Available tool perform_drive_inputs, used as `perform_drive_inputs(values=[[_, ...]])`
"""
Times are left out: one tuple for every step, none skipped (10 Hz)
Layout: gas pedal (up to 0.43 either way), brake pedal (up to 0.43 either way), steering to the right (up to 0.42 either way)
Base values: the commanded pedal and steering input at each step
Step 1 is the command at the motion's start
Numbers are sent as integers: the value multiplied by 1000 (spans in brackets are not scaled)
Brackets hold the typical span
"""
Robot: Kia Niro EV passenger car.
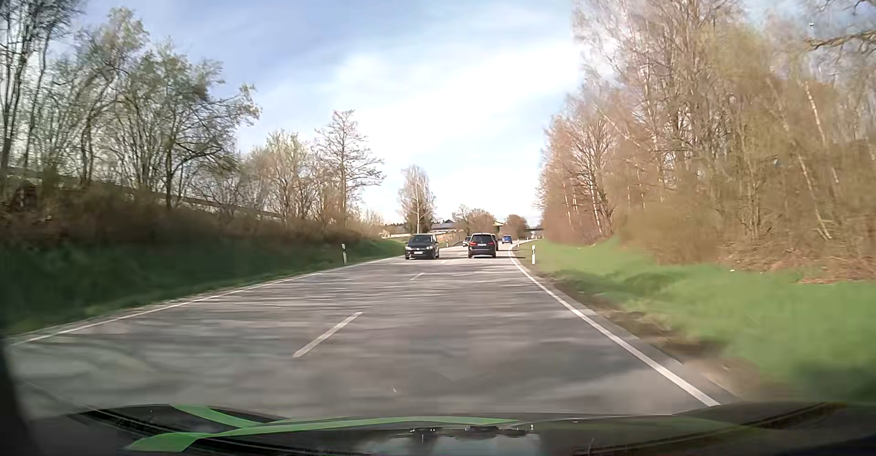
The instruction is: Follow the waypoints while adhering to traffic rules and regulations
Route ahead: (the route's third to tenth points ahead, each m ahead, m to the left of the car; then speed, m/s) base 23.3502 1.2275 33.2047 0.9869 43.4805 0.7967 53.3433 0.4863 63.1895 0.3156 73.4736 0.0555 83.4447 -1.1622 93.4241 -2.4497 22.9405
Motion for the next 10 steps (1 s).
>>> perform_drive_inputs(values=[[157,0,4],[169,0,4],[177,0,4],[177,0,4],[189,0,4],[189,0,4],[189,0,4],[189,0,4],[189,0,4],[177,0,4]])
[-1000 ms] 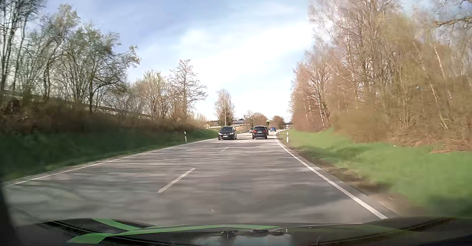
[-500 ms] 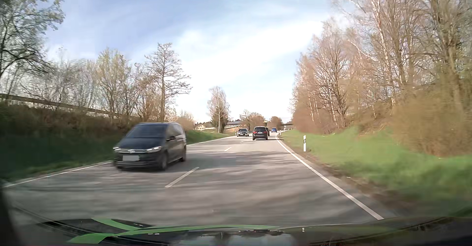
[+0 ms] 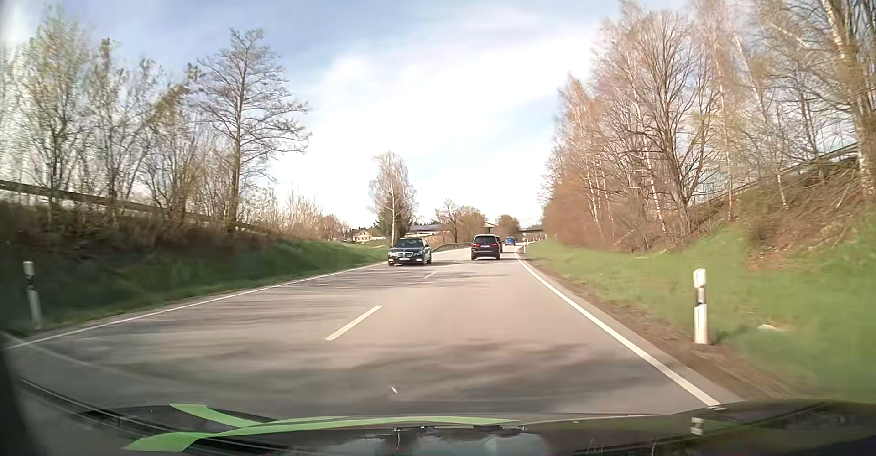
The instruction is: Follow the waypoints while adhering to traffic rules and regulations
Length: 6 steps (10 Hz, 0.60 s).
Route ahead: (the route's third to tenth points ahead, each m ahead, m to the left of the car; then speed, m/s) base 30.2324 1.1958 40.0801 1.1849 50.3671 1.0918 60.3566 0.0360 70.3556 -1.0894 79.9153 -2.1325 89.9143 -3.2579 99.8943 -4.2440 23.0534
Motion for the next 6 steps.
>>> perform_drive_inputs(values=[[177,0,4],[169,0,5],[150,0,5],[138,0,7],[138,0,7],[130,0,7]])
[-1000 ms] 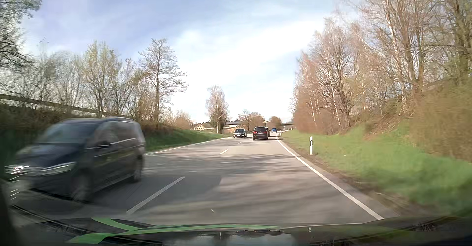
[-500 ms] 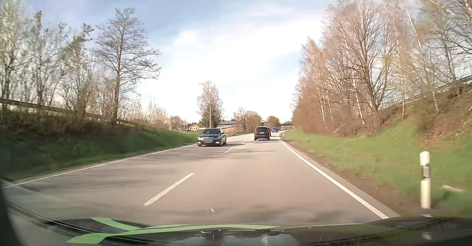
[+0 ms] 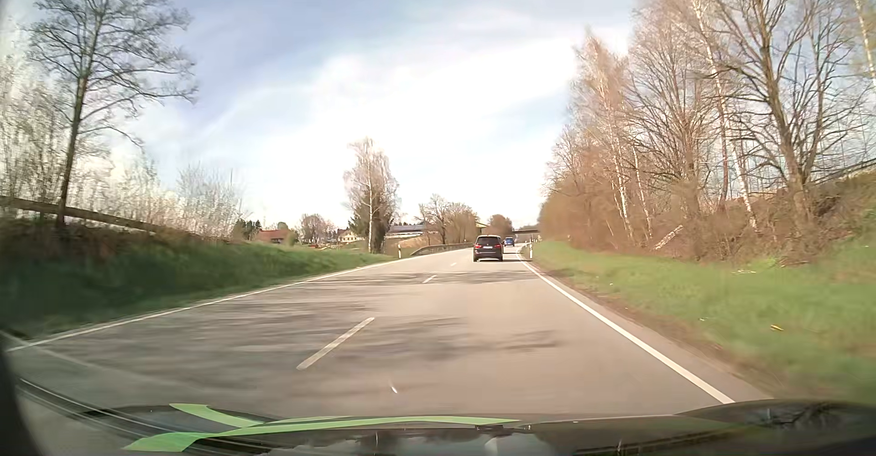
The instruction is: Follow the waypoints while adhering to traffic rules and regulations
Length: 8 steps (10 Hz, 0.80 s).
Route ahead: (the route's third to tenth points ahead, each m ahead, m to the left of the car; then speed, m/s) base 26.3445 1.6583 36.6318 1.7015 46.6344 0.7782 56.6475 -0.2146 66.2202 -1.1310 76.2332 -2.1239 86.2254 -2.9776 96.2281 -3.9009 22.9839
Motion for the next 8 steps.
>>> perform_drive_inputs(values=[[130,0,8],[118,0,8],[59,0,8],[47,0,8],[28,0,8],[0,0,8],[0,0,8],[0,0,8]])
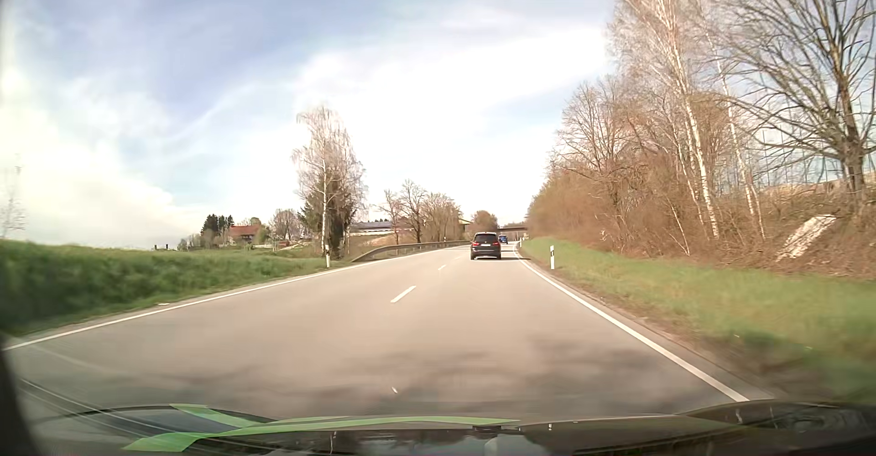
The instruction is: Follow the waypoints while adhering to traffic rules and regulations
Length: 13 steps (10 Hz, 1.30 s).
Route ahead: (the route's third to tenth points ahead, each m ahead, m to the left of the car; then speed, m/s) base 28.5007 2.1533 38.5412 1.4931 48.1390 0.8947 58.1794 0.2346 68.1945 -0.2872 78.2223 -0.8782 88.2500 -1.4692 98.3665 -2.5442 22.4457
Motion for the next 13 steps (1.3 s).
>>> perform_drive_inputs(values=[[0,0,8],[0,0,7],[0,0,8],[39,0,8],[47,0,7],[67,0,8],[87,0,8],[110,0,7],[118,0,8],[118,0,7],[130,0,8],[130,0,7],[138,0,7]])
